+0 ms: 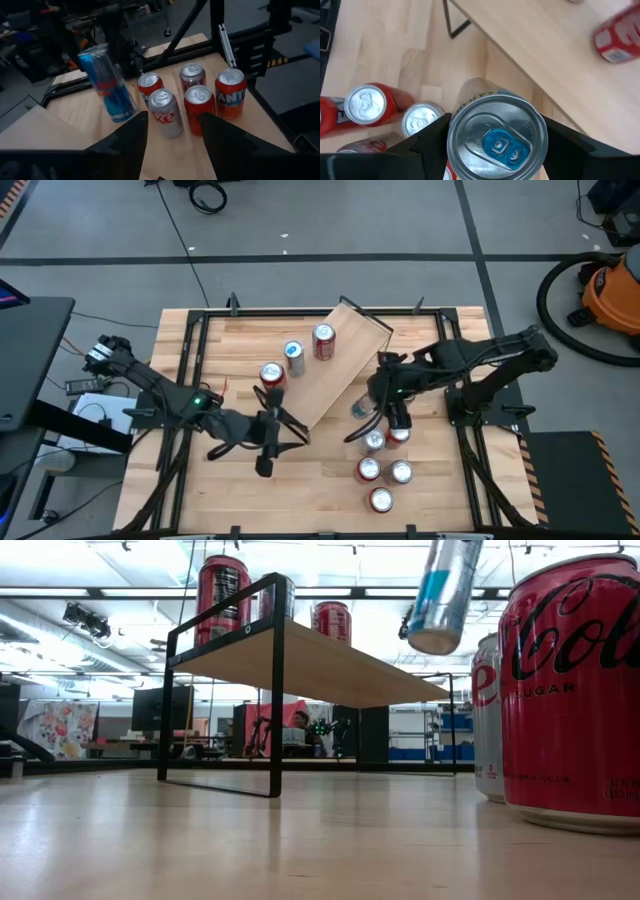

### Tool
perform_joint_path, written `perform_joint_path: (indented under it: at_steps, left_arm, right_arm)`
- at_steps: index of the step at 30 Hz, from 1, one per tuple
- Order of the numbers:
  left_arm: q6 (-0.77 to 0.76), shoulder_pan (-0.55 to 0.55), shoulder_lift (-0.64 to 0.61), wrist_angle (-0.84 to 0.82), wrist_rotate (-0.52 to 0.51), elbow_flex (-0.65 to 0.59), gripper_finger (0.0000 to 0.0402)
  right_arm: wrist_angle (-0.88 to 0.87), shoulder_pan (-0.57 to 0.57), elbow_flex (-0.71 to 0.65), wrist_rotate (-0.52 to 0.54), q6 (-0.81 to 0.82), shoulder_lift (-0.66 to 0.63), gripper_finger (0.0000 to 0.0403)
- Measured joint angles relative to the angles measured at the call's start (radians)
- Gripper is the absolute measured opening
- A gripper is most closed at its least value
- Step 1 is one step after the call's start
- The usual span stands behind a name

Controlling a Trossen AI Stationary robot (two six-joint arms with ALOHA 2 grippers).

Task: Place canned beverage on shelf
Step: Put the blue soda can on the shelf aligned with the other blue soda can

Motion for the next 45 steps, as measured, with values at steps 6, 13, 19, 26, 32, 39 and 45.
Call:
perform_joint_path:
  at_steps: [6,13,19,26,32,39,45]
  left_arm:
    - [-0.077,0.001,0.0,-0.202,-0.049,0.07,0.0192]
    - [-0.131,-0.028,-0.003,-0.375,-0.048,0.143,0.0192]
    - [-0.135,-0.036,-0.004,-0.464,-0.049,0.147,0.0192]
    - [-0.152,-0.036,-0.004,-0.497,-0.051,0.147,0.0192]
    - [-0.172,-0.036,-0.004,-0.505,-0.051,0.147,0.0192]
    - [-0.172,-0.036,-0.004,-0.505,-0.051,0.147,0.0192]
    - [-0.184,-0.036,-0.003,-0.505,-0.051,0.146,0.0192]
  right_arm:
    - [-0.154,0.025,0.265,0.016,-0.097,0.213,0.0261]
    - [-0.229,0.024,0.563,0.058,-0.192,0.385,0.0261]
    - [-0.244,-0.026,0.705,0.095,-0.263,0.487,0.0261]
    - [-0.269,-0.116,0.742,0.084,-0.299,0.527,0.0261]
    - [-0.267,-0.149,0.742,0.038,-0.326,0.533,0.0265]
    - [-0.26,-0.16,0.741,0.039,-0.327,0.537,0.0281]
    - [-0.254,-0.161,0.741,0.038,-0.327,0.54,0.0291]
